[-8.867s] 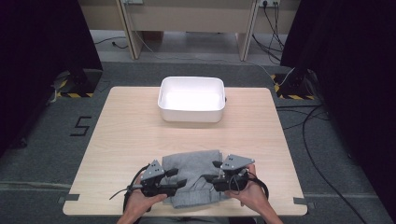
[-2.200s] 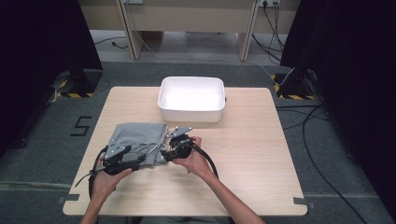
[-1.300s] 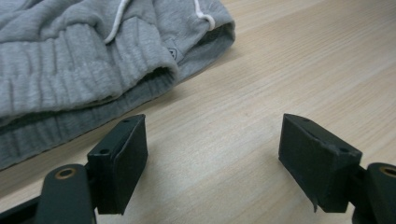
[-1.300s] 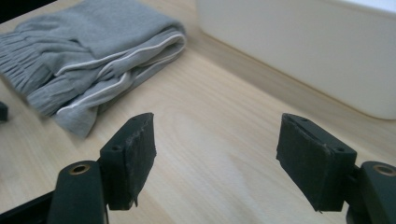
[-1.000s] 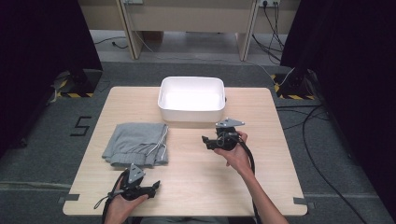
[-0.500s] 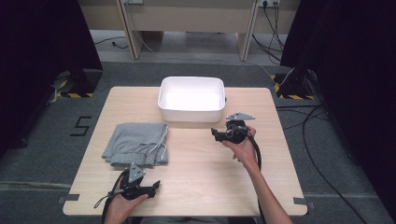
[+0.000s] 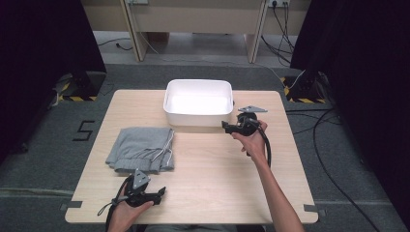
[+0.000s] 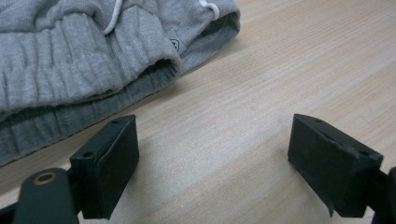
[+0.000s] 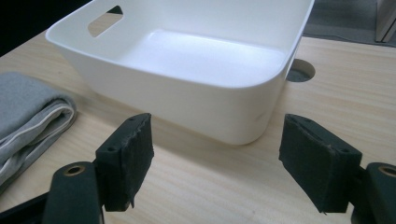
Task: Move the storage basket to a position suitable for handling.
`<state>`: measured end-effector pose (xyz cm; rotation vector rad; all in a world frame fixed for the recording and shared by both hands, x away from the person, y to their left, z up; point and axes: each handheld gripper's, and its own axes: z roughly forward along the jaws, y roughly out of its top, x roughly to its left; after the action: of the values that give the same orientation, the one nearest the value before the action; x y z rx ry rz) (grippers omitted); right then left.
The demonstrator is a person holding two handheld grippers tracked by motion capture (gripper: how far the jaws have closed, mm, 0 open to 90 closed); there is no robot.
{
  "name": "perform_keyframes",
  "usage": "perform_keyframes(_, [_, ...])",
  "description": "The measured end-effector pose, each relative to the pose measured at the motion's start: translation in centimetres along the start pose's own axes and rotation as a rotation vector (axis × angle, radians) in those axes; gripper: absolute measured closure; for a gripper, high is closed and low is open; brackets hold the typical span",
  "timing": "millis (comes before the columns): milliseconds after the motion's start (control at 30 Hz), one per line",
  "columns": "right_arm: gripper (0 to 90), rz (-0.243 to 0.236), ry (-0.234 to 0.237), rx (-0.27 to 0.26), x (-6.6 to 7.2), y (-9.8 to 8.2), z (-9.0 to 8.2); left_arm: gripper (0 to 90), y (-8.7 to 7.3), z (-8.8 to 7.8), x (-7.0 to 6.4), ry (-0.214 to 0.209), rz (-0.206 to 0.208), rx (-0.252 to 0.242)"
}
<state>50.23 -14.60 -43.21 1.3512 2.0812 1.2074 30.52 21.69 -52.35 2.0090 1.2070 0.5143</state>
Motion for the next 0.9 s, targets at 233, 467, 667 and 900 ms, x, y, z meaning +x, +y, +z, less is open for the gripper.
perform_keyframes(233, [32.9, 0.011, -0.016, -0.012, -0.7, 1.4, 0.7, 15.3, 0.0, 0.0, 0.0, 0.000, 0.000, 0.001])
perform_keyframes(467, [48.5, 0.045, -0.060, -0.011, -1.6, 2.3, 2.2, 15.3, 0.0, 0.0, 0.0, 0.000, 0.001, 0.002])
perform_keyframes(667, [57.0, 0.091, -0.088, -0.006, -2.6, 3.2, 3.5, 15.3, 0.0, 0.0, 0.0, 0.000, 0.001, 0.002])
perform_keyframes(900, [61.8, 0.100, -0.113, 0.048, -3.5, 3.6, 5.1, 15.3, 0.0, 0.0, 0.0, 0.000, 0.001, 0.003])
